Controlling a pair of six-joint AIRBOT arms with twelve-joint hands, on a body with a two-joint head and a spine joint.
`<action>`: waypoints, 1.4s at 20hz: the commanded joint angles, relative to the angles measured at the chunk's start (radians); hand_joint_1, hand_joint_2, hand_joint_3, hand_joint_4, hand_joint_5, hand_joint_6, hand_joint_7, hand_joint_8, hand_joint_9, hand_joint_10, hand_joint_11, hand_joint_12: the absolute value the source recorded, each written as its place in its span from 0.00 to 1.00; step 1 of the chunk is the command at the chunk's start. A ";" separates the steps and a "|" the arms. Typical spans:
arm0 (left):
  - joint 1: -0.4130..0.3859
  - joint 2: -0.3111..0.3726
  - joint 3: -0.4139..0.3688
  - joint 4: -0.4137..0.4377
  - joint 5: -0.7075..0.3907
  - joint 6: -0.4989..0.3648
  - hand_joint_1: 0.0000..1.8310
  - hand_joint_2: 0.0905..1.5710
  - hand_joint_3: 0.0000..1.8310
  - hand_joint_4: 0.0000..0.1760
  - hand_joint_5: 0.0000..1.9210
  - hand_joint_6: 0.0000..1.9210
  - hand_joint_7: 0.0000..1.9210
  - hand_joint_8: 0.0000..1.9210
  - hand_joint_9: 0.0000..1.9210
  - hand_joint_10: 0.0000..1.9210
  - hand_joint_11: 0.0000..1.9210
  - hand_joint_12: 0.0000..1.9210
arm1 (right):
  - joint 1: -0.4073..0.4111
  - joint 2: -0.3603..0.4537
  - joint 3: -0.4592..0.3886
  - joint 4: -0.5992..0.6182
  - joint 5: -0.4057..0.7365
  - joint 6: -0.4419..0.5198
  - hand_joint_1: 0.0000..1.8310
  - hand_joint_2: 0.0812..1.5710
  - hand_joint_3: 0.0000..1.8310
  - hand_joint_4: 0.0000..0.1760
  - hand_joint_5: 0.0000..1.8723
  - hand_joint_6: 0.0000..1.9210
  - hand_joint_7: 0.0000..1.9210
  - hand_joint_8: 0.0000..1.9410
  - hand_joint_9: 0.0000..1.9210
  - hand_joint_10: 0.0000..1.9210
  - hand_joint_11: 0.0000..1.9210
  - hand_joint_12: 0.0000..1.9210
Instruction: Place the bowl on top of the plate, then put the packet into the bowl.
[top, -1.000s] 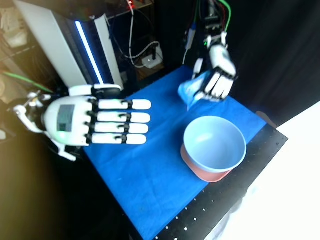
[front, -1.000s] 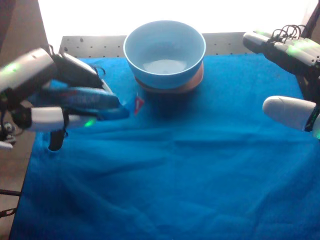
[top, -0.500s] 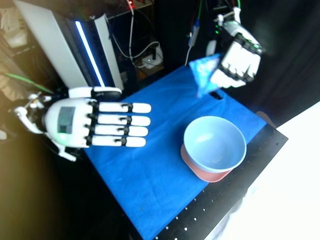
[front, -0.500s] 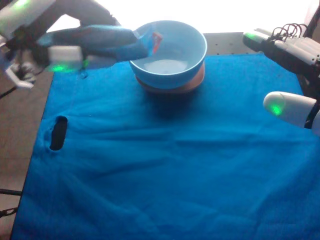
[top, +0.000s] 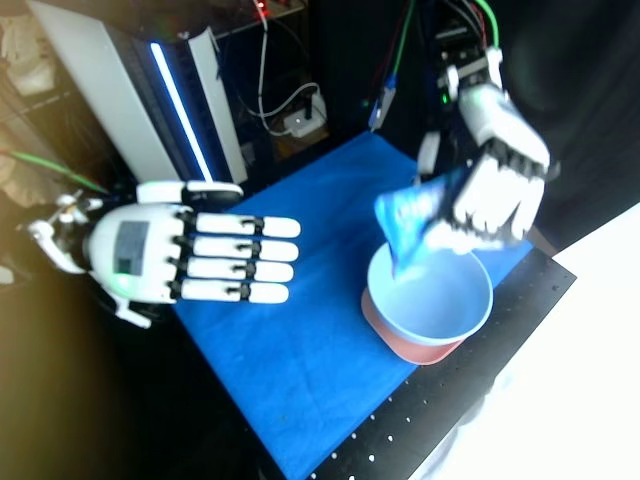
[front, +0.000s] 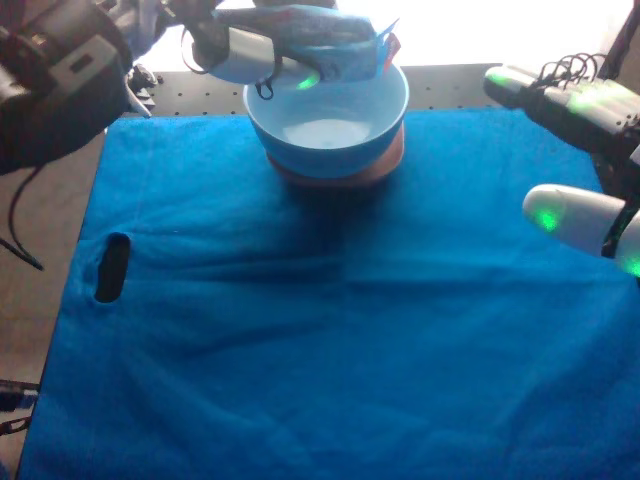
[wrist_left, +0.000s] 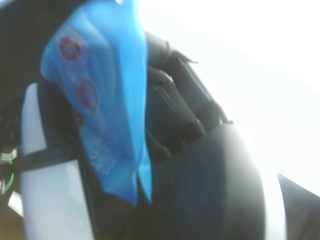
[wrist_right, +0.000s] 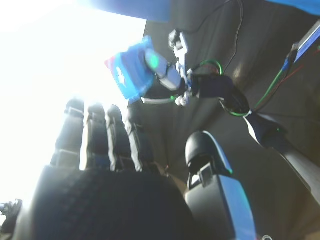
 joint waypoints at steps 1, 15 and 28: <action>-0.025 -0.004 0.007 -0.021 -0.113 -0.006 0.69 0.63 0.00 0.00 0.67 0.16 0.61 0.41 0.61 0.18 0.39 0.65 | 0.007 -0.002 0.005 0.015 0.124 0.002 0.02 0.88 0.00 0.14 0.04 0.00 0.01 0.00 0.00 0.00 0.00 0.00; -0.020 0.008 -0.006 -0.012 -0.107 0.006 0.40 0.50 0.00 0.95 0.15 0.00 0.15 0.00 0.16 0.00 0.00 0.45 | 0.007 -0.007 0.005 0.015 0.124 0.002 0.01 0.87 0.00 0.27 0.04 0.00 0.01 0.00 0.00 0.00 0.00 0.00; 0.340 0.286 -0.301 -0.213 -0.501 0.046 0.36 0.54 0.00 0.90 0.07 0.00 0.02 0.00 0.00 0.00 0.00 0.00 | -0.064 0.032 -0.021 0.080 0.137 0.002 0.02 0.83 0.00 0.50 0.01 0.00 0.00 0.00 0.00 0.00 0.00 0.00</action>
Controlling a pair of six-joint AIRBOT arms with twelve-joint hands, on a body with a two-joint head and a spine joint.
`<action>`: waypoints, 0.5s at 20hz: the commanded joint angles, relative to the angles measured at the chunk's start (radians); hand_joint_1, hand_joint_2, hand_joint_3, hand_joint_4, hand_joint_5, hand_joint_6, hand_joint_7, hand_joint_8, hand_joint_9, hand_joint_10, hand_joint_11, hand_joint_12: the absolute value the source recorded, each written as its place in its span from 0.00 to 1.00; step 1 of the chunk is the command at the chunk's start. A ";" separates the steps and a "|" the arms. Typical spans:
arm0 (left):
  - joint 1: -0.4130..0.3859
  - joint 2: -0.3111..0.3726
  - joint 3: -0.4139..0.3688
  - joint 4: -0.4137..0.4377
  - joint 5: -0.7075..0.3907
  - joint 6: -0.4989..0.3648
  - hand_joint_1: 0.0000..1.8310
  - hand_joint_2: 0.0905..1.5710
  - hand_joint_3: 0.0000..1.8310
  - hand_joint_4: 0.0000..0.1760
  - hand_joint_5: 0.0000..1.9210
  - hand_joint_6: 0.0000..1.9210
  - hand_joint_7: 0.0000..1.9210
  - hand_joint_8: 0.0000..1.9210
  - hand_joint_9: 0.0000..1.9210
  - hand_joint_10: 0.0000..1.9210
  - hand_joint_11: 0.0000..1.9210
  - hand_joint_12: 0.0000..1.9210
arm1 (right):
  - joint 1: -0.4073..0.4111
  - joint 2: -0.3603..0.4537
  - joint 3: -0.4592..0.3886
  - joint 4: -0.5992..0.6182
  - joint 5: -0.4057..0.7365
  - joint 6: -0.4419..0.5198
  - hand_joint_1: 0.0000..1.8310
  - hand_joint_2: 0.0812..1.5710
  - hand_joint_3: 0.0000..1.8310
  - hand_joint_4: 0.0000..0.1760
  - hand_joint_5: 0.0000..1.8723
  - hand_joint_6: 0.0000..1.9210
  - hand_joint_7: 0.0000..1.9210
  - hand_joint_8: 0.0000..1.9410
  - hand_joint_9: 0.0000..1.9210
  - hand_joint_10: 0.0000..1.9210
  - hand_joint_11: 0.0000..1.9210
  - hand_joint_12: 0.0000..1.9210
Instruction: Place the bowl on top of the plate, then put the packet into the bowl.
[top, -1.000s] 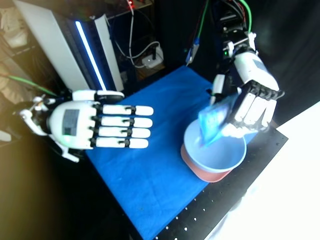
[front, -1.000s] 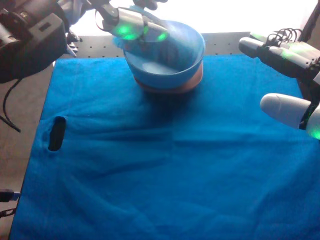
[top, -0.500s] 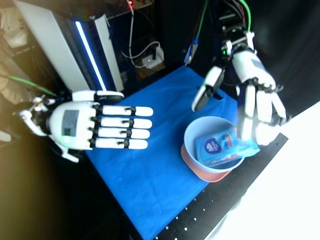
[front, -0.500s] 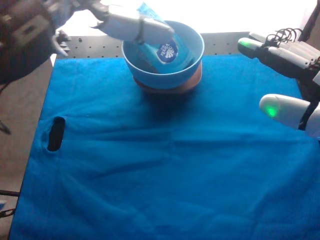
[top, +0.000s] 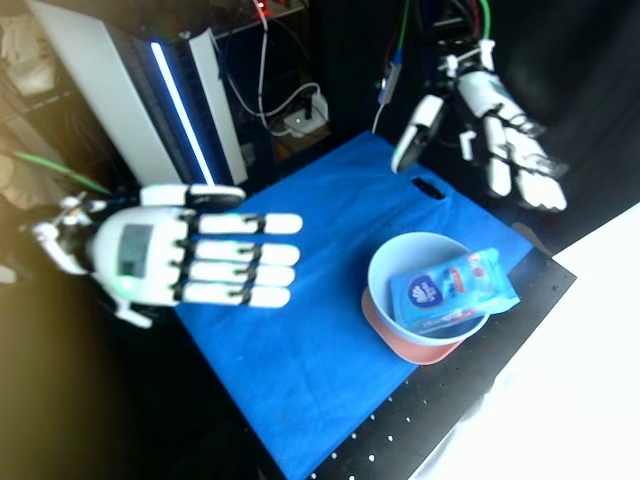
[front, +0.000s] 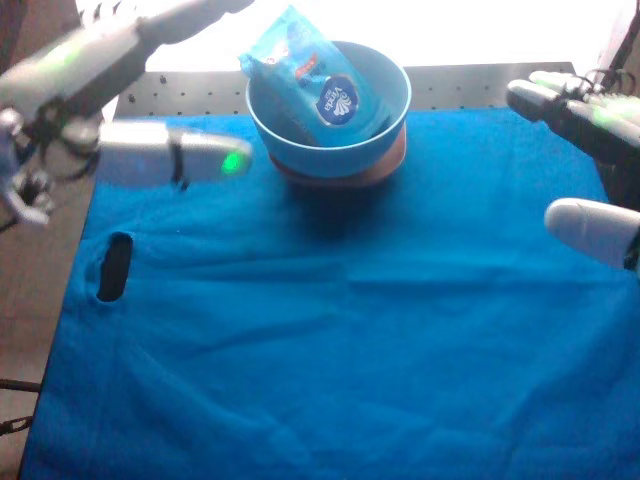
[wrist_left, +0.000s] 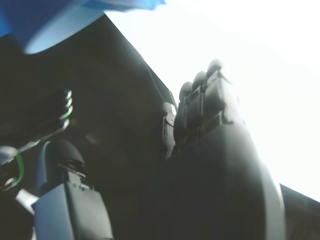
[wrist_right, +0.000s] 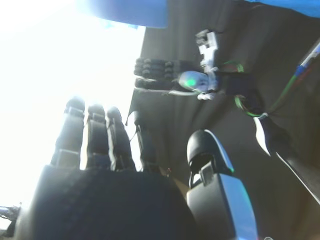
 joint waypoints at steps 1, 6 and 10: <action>0.013 0.019 -0.012 -0.036 -0.205 -0.004 0.36 0.54 0.00 0.88 0.07 0.00 0.02 0.00 0.00 0.00 0.00 0.00 | -0.003 0.007 -0.007 0.023 0.144 0.003 0.02 0.82 0.00 0.57 0.01 0.00 0.00 0.00 0.00 0.00 0.00 0.00; 0.282 0.089 -0.162 -0.187 -0.454 -0.003 0.37 0.55 0.00 0.78 0.05 0.00 0.00 0.00 0.00 0.00 0.00 0.00 | -0.114 0.043 -0.059 0.111 0.261 0.003 0.03 0.80 0.00 0.70 0.02 0.00 0.00 0.00 0.00 0.00 0.00 0.00; 0.493 0.099 -0.269 -0.333 -0.688 -0.005 0.43 0.52 0.00 0.72 0.05 0.00 0.00 0.00 0.00 0.00 0.00 0.00 | -0.179 0.077 -0.109 0.147 0.318 0.003 0.00 0.80 0.00 0.56 0.00 0.00 0.00 0.00 0.00 0.00 0.00 0.00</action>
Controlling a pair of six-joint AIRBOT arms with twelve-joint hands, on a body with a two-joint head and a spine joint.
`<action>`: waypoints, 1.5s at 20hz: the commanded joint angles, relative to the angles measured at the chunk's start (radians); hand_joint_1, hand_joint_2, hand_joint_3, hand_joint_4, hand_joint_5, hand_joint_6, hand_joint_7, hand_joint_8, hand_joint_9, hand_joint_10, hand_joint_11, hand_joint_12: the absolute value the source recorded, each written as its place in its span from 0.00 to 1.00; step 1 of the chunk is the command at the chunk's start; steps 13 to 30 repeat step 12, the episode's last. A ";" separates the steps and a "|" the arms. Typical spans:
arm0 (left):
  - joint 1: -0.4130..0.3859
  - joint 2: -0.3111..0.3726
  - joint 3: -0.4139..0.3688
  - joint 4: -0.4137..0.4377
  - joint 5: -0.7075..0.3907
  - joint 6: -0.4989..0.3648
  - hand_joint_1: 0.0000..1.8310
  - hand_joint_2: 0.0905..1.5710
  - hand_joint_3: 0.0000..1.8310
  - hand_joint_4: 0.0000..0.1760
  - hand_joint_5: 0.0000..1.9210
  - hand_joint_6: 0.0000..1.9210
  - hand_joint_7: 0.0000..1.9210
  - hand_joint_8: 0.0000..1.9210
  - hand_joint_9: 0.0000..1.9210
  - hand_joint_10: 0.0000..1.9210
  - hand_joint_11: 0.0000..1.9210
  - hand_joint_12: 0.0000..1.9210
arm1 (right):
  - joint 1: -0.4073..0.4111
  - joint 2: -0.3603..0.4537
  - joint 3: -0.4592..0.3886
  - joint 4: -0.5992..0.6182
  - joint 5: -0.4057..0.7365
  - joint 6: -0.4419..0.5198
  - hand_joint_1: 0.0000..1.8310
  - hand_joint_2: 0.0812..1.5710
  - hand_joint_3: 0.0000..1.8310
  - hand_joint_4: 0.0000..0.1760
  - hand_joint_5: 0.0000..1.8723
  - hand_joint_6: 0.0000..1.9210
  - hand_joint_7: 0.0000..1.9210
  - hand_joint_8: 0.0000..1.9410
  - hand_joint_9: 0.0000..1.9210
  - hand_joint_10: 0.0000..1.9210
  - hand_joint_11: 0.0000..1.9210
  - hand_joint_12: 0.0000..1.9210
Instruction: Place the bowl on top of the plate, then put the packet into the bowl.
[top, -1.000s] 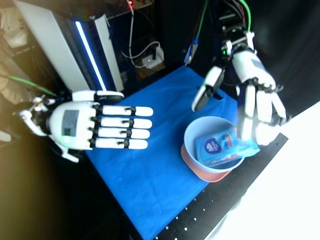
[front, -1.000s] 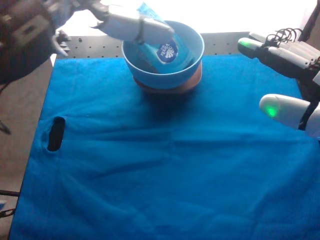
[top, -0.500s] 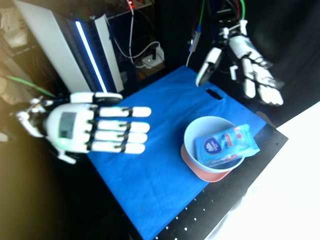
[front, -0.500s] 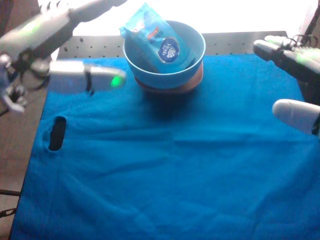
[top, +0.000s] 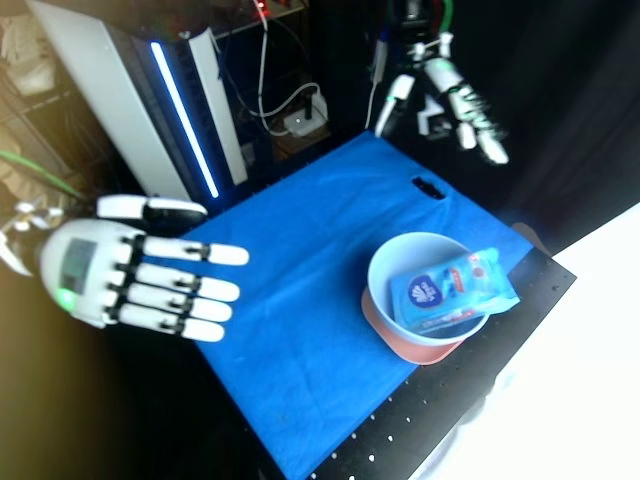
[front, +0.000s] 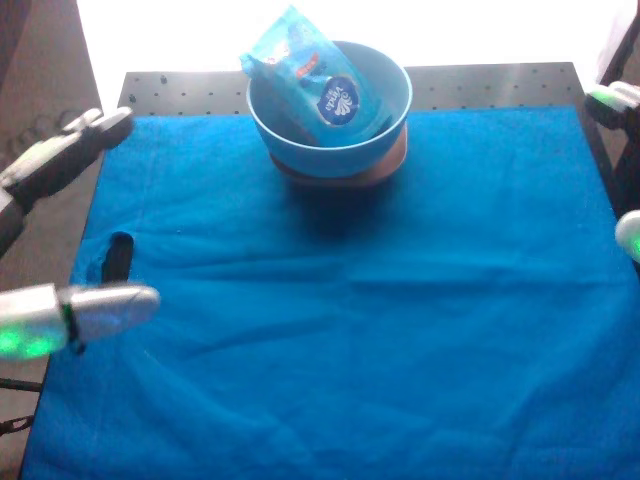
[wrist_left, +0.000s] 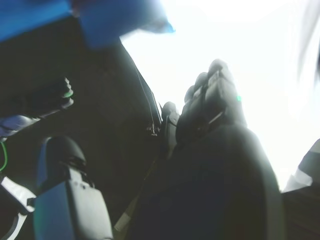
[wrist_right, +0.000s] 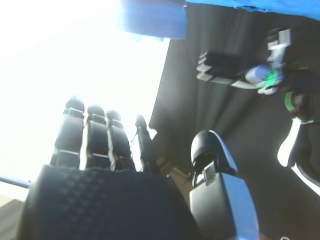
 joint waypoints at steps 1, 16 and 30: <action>-0.006 0.007 0.002 -0.023 -0.189 -0.006 0.42 0.52 0.00 0.74 0.05 0.00 0.00 0.00 0.00 0.00 0.00 0.00 | -0.002 0.003 -0.002 0.030 0.145 0.002 0.00 0.80 0.00 0.63 0.00 0.00 0.00 0.00 0.00 0.00 0.00 0.00; 0.086 0.002 -0.056 -0.063 -0.279 -0.027 0.37 0.55 0.00 0.58 0.02 0.00 0.00 0.00 0.00 0.00 0.00 0.00 | -0.092 0.015 -0.035 0.134 0.240 0.002 0.03 0.78 0.00 1.00 0.00 0.00 0.00 0.00 0.00 0.00 0.00 0.00; 0.086 0.002 -0.056 -0.063 -0.279 -0.027 0.37 0.55 0.00 0.58 0.02 0.00 0.00 0.00 0.00 0.00 0.00 0.00 | -0.092 0.015 -0.035 0.134 0.240 0.002 0.03 0.78 0.00 1.00 0.00 0.00 0.00 0.00 0.00 0.00 0.00 0.00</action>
